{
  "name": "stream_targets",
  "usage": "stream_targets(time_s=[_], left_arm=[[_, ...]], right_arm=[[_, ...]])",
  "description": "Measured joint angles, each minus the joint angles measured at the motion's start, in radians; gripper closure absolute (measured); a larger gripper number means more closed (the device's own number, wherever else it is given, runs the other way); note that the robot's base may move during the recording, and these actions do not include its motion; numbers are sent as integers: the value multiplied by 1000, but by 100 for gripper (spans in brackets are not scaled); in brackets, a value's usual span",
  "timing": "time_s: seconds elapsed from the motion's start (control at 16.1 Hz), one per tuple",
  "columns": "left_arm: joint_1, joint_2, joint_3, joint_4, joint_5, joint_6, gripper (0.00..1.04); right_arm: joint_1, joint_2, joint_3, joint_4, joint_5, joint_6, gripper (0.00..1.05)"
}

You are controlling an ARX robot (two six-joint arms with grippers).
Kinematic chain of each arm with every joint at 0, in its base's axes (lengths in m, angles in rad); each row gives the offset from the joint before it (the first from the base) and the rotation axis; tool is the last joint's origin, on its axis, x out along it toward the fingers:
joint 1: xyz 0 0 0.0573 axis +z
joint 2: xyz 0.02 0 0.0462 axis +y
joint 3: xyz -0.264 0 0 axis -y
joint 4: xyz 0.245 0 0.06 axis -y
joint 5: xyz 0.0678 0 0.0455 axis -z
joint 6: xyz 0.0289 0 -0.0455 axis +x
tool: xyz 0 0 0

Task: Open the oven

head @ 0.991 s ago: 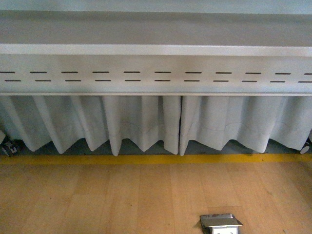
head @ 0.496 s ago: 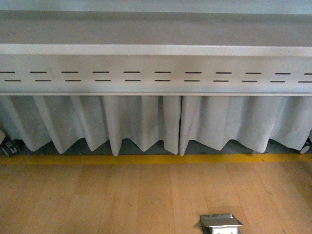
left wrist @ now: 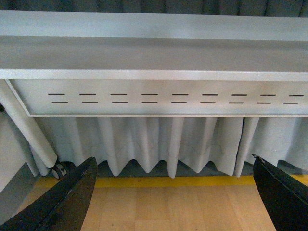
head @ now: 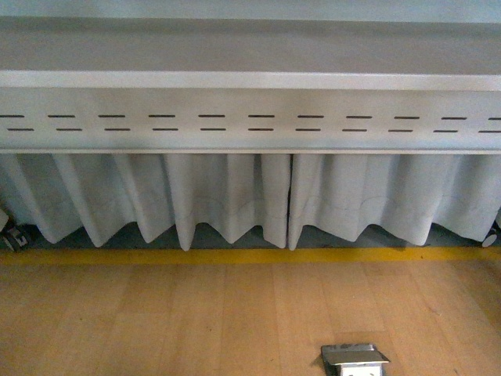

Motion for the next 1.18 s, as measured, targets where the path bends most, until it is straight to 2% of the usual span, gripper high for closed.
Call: stream_targets(time_s=[1.18], left_arm=[[0, 0, 0, 0, 0, 0, 7]], right_arm=[[0, 0, 0, 0, 0, 0, 6]])
